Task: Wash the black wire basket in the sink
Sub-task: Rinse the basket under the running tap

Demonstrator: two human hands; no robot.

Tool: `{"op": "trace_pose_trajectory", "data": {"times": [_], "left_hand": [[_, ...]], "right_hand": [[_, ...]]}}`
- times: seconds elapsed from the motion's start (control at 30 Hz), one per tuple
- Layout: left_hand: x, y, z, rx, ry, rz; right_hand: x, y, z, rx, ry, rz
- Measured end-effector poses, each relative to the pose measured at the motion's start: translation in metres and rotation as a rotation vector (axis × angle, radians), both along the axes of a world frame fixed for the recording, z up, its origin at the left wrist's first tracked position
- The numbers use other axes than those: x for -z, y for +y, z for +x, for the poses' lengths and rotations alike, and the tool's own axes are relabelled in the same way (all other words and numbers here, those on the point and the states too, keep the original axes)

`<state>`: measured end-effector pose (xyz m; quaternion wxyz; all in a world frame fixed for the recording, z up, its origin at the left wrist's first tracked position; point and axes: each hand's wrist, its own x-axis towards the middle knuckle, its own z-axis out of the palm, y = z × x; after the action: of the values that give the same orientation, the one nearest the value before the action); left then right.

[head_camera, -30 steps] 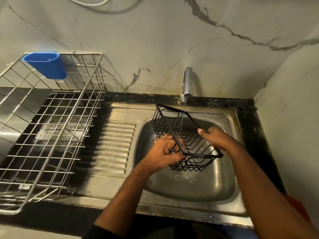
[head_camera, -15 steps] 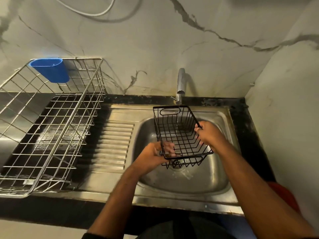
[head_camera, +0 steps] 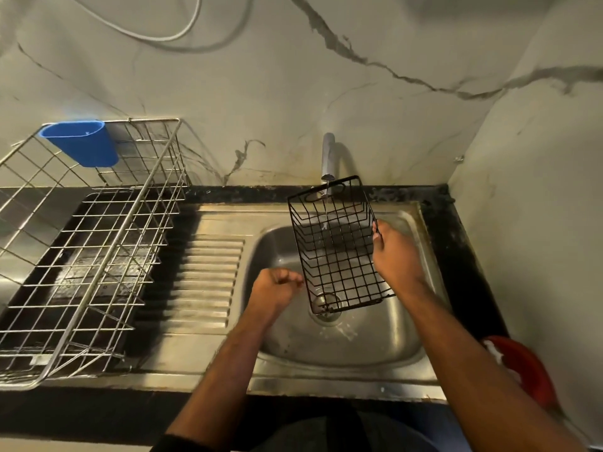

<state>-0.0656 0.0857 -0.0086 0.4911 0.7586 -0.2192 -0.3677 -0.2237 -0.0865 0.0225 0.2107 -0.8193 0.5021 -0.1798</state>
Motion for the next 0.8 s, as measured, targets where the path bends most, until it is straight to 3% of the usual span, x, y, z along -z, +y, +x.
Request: {"op": "trace_pose_trajectory", "data": {"times": [0.13,0.63,0.8], "left_hand": [[-0.001,-0.019,0.0,-0.138,0.126,-0.116],[0.025,-0.079,-0.024,0.063,0.153,-0.011],[0.016,-0.105,-0.008,0.119,0.04,0.028]], "right_hand": [[-0.012,0.003,-0.013,-0.003,0.048,-0.033],[-0.028,0.026,-0.052,0.026,0.106,-0.19],[-0.027,0.03,-0.057,0.019,0.11,-0.211]]}}
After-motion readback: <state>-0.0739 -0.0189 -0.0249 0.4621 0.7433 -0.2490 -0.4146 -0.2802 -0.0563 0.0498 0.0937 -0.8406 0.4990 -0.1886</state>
